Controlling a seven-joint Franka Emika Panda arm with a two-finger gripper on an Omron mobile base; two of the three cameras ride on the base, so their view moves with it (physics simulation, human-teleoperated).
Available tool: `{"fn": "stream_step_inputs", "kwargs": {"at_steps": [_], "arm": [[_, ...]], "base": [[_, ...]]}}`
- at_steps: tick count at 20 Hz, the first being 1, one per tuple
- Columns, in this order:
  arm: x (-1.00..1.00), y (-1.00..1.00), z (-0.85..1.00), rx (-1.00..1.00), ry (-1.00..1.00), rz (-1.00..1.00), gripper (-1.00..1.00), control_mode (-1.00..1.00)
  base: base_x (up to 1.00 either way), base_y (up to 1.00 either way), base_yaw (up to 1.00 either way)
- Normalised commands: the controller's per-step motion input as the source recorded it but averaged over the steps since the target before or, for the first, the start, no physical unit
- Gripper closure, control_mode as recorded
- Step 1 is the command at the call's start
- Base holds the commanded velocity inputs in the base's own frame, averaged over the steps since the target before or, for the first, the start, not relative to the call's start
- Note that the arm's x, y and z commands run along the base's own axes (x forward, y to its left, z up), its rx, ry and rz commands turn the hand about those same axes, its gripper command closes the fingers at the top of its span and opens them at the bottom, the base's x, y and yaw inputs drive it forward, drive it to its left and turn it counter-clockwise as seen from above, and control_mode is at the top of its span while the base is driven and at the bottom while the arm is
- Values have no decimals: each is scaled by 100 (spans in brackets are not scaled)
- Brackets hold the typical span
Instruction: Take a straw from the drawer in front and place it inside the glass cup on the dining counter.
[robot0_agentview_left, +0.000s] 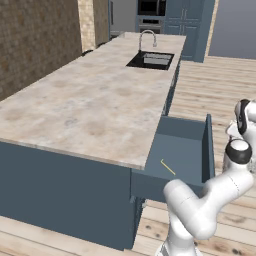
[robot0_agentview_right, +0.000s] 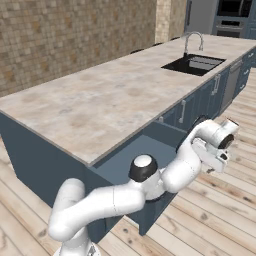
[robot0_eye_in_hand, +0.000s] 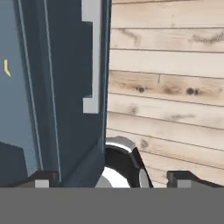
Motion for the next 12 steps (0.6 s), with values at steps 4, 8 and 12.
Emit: {"fn": "stream_step_inputs", "kwargs": {"at_steps": [4,8,12], "arm": [[-37,100,99,-59,21,30,-100,-100],[-32,100,70,-43,12,31,-100,-100],[-54,100,62,-31,0,25,-100,-100]], "base": [[0,0,0],[0,0,0],[0,0,0]]}}
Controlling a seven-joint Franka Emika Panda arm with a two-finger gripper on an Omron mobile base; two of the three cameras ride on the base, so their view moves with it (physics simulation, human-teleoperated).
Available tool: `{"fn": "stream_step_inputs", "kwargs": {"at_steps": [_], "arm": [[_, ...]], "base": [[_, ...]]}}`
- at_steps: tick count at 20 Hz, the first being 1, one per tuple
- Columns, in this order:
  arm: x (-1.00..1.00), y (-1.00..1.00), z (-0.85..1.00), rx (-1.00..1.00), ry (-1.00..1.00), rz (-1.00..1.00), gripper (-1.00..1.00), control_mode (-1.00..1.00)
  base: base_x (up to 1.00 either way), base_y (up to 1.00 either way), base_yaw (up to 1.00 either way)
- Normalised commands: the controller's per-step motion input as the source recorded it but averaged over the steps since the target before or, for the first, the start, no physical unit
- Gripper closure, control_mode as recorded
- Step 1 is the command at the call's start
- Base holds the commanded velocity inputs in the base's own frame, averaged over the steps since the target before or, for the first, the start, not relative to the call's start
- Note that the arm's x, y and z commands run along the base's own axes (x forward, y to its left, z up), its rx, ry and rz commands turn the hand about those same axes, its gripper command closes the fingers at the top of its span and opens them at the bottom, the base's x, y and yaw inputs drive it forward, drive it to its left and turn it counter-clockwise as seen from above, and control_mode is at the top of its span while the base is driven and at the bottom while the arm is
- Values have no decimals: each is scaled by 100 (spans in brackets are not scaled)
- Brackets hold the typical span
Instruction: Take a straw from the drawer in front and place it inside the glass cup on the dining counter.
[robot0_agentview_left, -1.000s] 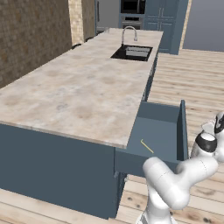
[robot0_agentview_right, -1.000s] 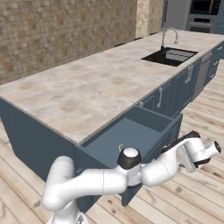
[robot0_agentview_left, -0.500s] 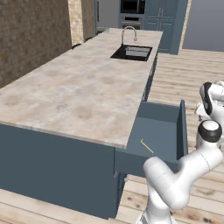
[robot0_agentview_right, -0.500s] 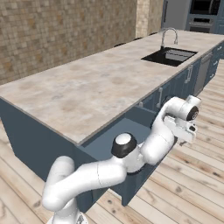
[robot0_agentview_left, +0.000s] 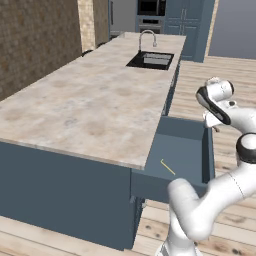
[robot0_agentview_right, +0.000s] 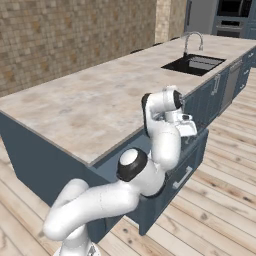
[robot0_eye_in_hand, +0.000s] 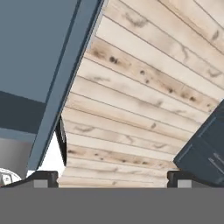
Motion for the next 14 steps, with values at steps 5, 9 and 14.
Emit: {"fn": "stream_step_inputs", "kwargs": {"at_steps": [5,9,14], "arm": [[-58,100,74,-17,-5,20,-100,-100],[-33,100,88,-1,-2,14,-100,-100],[-38,67,73,12,0,12,-100,-100]], "base": [[0,0,0],[0,0,0],[0,0,0]]}}
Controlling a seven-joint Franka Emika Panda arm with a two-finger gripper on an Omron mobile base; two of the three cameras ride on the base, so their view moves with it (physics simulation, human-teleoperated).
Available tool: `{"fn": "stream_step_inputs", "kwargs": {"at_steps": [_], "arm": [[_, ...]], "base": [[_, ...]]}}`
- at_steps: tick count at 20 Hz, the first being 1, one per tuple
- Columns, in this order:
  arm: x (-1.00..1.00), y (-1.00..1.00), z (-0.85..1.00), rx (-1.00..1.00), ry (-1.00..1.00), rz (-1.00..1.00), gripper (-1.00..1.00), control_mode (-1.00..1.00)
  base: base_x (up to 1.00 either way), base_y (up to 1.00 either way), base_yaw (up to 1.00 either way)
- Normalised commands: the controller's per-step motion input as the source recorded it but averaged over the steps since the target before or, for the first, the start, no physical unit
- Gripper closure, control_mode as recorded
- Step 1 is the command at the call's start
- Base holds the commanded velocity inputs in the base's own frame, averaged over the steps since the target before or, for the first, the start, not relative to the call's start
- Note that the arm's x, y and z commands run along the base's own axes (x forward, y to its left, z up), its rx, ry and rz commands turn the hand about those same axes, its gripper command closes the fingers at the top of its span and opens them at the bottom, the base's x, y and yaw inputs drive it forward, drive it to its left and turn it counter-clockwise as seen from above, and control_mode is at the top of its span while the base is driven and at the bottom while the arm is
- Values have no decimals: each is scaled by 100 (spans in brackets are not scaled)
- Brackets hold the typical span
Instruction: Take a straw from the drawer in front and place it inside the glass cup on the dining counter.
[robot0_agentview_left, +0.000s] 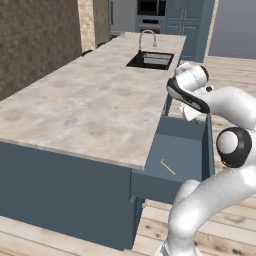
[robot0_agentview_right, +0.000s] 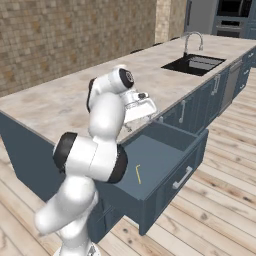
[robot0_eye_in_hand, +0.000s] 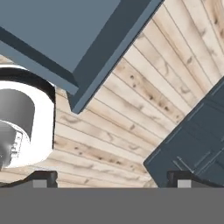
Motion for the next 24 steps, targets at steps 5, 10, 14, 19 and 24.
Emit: {"fn": "stream_step_inputs", "kwargs": {"at_steps": [5,10,14,19,24], "arm": [[-45,-1,15,47,-7,24,-100,-100],[-36,-8,-23,45,-26,37,-100,-100],[0,29,-68,11,-14,27,-100,-100],[8,24,-60,4,-7,21,-100,-100],[17,1,-40,2,8,1,-100,-100]], "base": [[0,0,0],[0,0,0],[0,0,0],[0,0,0],[0,0,0]]}}
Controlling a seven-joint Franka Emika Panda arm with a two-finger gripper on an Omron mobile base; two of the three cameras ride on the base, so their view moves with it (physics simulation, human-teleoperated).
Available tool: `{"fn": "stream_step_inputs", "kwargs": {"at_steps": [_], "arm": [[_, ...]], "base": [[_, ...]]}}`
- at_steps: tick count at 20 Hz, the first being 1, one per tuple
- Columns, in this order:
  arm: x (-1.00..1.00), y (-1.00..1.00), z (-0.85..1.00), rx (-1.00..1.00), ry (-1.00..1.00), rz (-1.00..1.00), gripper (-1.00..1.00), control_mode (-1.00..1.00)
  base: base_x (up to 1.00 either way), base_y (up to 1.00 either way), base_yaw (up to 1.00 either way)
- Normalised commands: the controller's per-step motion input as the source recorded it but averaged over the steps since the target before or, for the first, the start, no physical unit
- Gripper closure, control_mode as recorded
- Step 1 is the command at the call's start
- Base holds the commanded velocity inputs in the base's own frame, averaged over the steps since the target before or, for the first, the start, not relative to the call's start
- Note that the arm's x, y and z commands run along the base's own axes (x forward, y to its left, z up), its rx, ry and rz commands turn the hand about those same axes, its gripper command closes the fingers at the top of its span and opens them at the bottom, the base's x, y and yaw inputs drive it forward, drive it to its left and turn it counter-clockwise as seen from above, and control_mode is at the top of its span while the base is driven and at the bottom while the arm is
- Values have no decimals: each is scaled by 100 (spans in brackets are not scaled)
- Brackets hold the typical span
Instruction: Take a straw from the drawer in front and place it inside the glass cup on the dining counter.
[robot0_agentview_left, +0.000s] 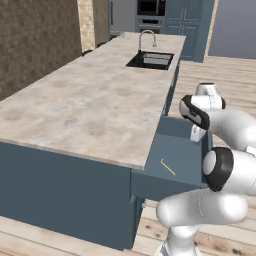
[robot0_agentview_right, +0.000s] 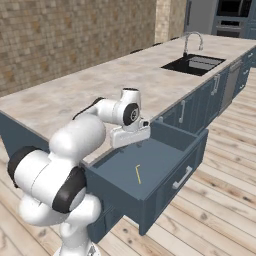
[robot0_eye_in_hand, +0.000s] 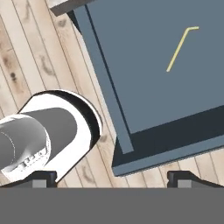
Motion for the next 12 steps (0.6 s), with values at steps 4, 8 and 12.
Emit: {"fn": "stream_step_inputs", "kwargs": {"at_steps": [4,8,12], "arm": [[45,-1,-34,5,21,-19,-100,-100],[42,0,-28,2,30,-34,-100,-100],[14,0,-54,1,19,-23,-100,-100]], "base": [[0,0,0],[0,0,0],[0,0,0]]}}
